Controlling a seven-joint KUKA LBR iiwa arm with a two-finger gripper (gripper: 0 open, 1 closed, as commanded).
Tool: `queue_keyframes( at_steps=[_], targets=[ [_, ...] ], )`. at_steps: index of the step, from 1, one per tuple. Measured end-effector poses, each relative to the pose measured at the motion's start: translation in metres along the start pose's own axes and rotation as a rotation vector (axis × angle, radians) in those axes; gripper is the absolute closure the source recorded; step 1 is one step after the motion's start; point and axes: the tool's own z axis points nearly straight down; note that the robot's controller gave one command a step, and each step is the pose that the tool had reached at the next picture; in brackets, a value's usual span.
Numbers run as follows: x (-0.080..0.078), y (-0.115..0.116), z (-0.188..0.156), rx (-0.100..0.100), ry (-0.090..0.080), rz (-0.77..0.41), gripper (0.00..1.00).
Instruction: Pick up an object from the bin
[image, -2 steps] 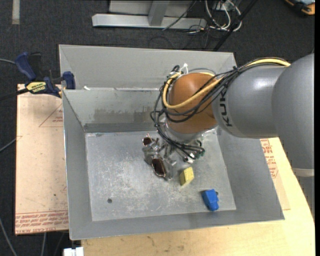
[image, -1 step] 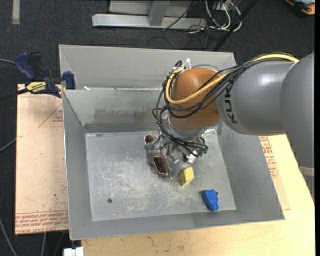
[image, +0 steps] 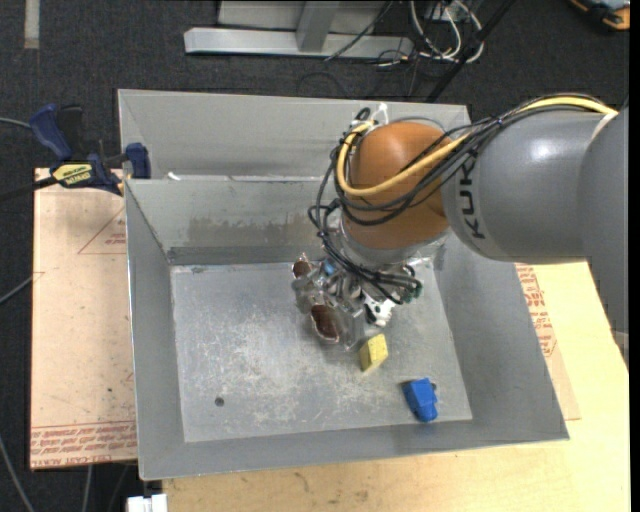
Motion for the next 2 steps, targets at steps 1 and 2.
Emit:
queue_keyframes(
  at_steps=[1,2],
  targets=[
    [-0.001,-0.001,-0.019,0.003,-0.003,0.0,1.0],
    [-0.001,-0.001,-0.033,0.004,-0.005,0.001,1.0]
  ],
)
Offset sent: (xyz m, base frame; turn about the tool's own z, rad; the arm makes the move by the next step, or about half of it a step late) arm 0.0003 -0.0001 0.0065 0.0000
